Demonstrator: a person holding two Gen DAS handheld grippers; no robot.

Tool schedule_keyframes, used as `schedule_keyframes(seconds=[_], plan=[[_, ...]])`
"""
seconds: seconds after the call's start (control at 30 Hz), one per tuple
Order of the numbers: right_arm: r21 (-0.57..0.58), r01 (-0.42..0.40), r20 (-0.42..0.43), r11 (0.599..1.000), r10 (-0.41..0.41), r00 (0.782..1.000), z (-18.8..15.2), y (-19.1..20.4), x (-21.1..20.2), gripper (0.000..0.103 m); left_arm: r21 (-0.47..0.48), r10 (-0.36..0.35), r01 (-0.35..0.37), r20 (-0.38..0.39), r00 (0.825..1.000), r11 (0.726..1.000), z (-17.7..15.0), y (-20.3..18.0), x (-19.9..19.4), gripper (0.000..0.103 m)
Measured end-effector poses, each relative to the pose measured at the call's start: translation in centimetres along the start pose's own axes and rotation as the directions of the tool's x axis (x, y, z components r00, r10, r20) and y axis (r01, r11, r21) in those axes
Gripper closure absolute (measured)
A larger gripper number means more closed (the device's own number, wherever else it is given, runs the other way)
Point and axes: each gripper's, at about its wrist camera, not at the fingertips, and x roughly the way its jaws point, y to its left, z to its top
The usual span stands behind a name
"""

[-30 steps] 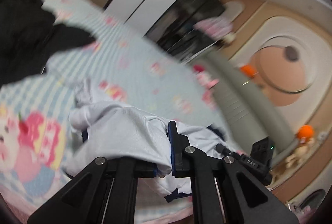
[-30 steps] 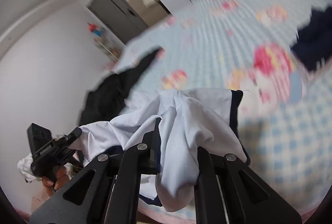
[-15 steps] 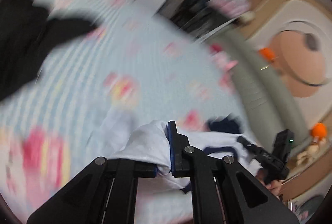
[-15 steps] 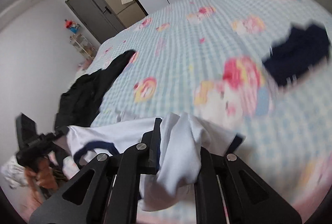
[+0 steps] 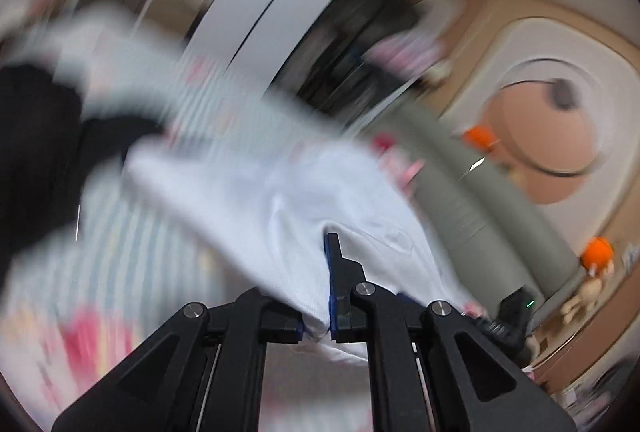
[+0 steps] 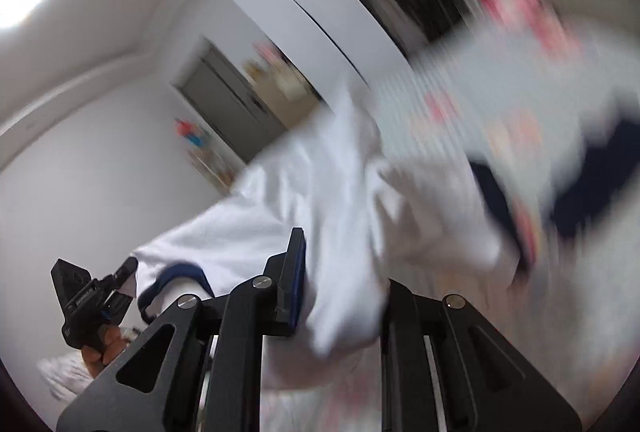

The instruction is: Fold clothes

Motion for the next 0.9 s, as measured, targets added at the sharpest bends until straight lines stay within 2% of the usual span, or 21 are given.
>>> schedule_keyframes(seconds=[0.03,0.07,0.1,0.13,0.17,0.2,0.23,0.3,0.33,0.37,0.43,0.47,0.53,0.57,0.6,0.63,0.67,0.73,0.77,0.83,0.9], plan=[[0.044,0.054,-0.083,0.998,-0.050,0.995,-2.7,-2.5,2.1,0.085,-0.052,0.023,-0.025,-0.046,0.999,0.998,-1.7,2.2,1.3,0.095],[0.073,0.120,-0.168,0.990,-0.106,0.980,-5.4,-4.8,4.1,0.085,-0.081,0.035,-0.041,-0.071,0.997,0.996,-3.0,3.6,2.0,0.095],[0.096,0.186,-0.253,0.978,-0.157,0.955,-8.1,-7.1,6.1,0.085,-0.109,0.047,-0.057,-0.096,0.994,0.992,-4.2,5.0,2.7,0.095],[0.094,0.232,-0.295,0.968,-0.195,0.935,-9.9,-8.4,7.1,0.085,-0.137,0.058,-0.075,-0.122,0.991,0.988,-5.4,6.3,3.4,0.095],[0.080,0.264,-0.311,0.961,-0.227,0.923,-11.0,-9.0,7.4,0.084,-0.165,0.068,-0.092,-0.147,0.987,0.982,-6.7,7.7,4.1,0.095],[0.064,0.295,-0.327,0.953,-0.259,0.909,-12.2,-9.6,7.8,0.081,-0.192,0.077,-0.111,-0.173,0.982,0.975,-7.9,9.1,4.9,0.090],[0.059,0.304,-0.323,0.951,-0.270,0.907,-12.7,-9.6,7.6,0.079,-0.218,0.086,-0.130,-0.199,0.976,0.967,-9.1,10.4,5.6,0.086],[0.060,0.294,-0.290,0.954,-0.266,0.919,-12.9,-9.1,6.6,0.072,-0.269,0.086,-0.149,-0.234,0.968,0.951,-11.4,12.7,6.7,0.056],[0.048,0.287,-0.285,0.957,-0.262,0.922,-13.1,-8.9,6.7,0.071,-0.282,0.065,-0.126,-0.215,0.974,0.951,-11.9,12.6,6.6,0.054],[0.029,0.278,-0.286,0.960,-0.259,0.923,-13.2,-8.7,7.2,0.070,-0.261,0.080,-0.137,-0.217,0.973,0.956,-12.2,12.3,6.9,0.054],[-0.009,0.260,-0.288,0.966,-0.251,0.924,-13.6,-8.4,8.1,0.068,-0.214,0.115,-0.164,-0.222,0.968,0.963,-12.8,11.6,7.5,0.054],[-0.028,0.250,-0.290,0.968,-0.247,0.925,-13.8,-8.2,8.6,0.062,-0.180,0.146,-0.190,-0.232,0.962,0.965,-12.8,11.3,8.0,0.056],[-0.073,0.256,-0.291,0.964,-0.266,0.919,-14.0,-7.7,9.5,0.060,-0.115,0.203,-0.237,-0.247,0.947,0.965,-12.6,10.7,9.0,0.067],[-0.099,0.271,-0.287,0.958,-0.288,0.913,-14.0,-7.6,9.9,0.062,-0.100,0.214,-0.245,-0.247,0.945,0.964,-12.3,10.3,9.2,0.082],[-0.122,0.291,-0.281,0.949,-0.314,0.907,-13.4,-7.6,10.3,0.076,-0.088,0.212,-0.238,-0.235,0.948,0.967,-11.8,9.9,8.9,0.092],[-0.140,0.301,-0.261,0.943,-0.328,0.908,-12.7,-7.3,10.2,0.085,-0.080,0.200,-0.220,-0.206,0.958,0.972,-11.3,9.5,8.0,0.093],[-0.150,0.291,-0.231,0.945,-0.319,0.919,-12.3,-6.7,9.4,0.092,-0.071,0.193,-0.208,-0.181,0.964,0.976,-10.8,9.0,7.1,0.096],[-0.174,0.285,-0.139,0.943,-0.310,0.941,-11.2,-5.2,7.2,0.094,-0.053,0.198,-0.208,-0.144,0.970,0.977,-10.0,8.1,5.4,0.096],[-0.190,0.302,-0.096,0.934,-0.324,0.941,-10.7,-4.6,5.9,0.095,-0.052,0.203,-0.211,-0.136,0.970,0.976,-9.9,8.0,4.7,0.096],[-0.194,0.357,-0.059,0.914,-0.374,0.925,-10.2,-4.5,4.5,0.095,-0.084,0.218,-0.234,-0.164,0.962,0.969,-10.8,8.9,4.3,0.096],[-0.158,0.389,-0.098,0.908,-0.406,0.908,-10.5,-5.9,4.4,0.093,-0.116,0.233,-0.258,-0.193,0.953,0.959,-11.7,9.8,3.9,0.094]])
